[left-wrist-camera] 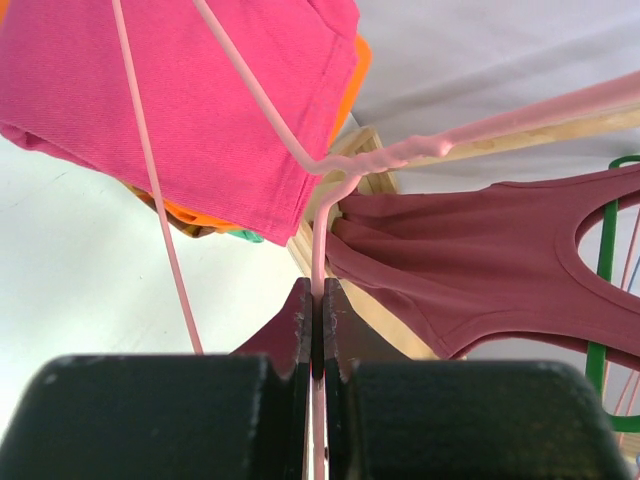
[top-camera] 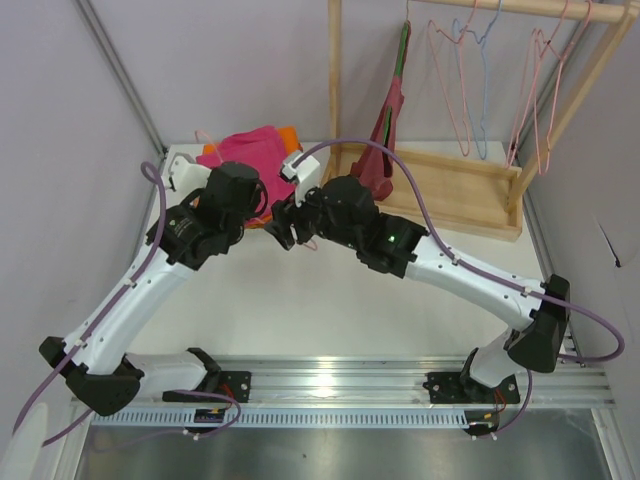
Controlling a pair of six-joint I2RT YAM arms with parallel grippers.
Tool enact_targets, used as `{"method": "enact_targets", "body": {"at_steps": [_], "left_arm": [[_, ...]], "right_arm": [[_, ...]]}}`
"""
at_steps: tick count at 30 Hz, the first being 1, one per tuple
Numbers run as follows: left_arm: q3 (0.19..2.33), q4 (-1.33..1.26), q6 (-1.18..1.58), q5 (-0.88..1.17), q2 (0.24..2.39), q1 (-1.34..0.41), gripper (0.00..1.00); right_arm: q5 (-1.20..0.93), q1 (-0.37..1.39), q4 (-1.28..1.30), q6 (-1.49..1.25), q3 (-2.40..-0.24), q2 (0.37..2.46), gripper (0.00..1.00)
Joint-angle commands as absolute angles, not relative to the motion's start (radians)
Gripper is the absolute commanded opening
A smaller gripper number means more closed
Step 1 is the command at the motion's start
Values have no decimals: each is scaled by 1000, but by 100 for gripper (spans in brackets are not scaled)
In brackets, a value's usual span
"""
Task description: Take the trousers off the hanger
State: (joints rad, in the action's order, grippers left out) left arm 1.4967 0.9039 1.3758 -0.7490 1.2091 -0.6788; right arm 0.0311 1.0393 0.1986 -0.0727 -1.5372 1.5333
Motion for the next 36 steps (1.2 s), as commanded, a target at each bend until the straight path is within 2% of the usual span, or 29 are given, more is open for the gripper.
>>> {"method": "enact_targets", "body": {"at_steps": [1,17,21,22,23,24,29,31,32,34,35,36], "left_arm": [[1540,914,1414,-779,1195,-687,0],[1465,870,1411,-801,1125,-687,0],[1443,822,1381,-796,1108,-687,0],[1437,809,1373,-795,1106,-687,0],[1433,801,1367,-792,1104,-687,0],[1422,790,1347,-788,1100,-687,0],[1368,677,1284,-762,1055,-687,2],[1335,626,1211,-755,1022,-687,16],[1328,573,1183,-740,1013,-687,34],[1316,523,1085,-718,987,-687,51],[1322,511,1047,-695,980,-687,65],[1327,511,1029,-686,974,-687,70]], "right_arm": [[64,1051,161,-63,-1575,1566,64],[91,1069,202,-69,-1588,1591,43],[84,1072,219,-71,-1598,1594,29],[87,1072,221,-69,-1601,1594,19],[90,1072,221,-68,-1605,1594,15],[100,1072,224,-71,-1608,1595,2],[136,1072,219,-61,-1624,1591,0],[144,1072,218,-46,-1631,1591,0],[144,1071,218,-41,-1632,1591,0],[146,1066,221,-28,-1641,1594,0],[146,1063,225,-28,-1643,1592,0],[137,1060,229,-32,-1644,1592,0]]}}
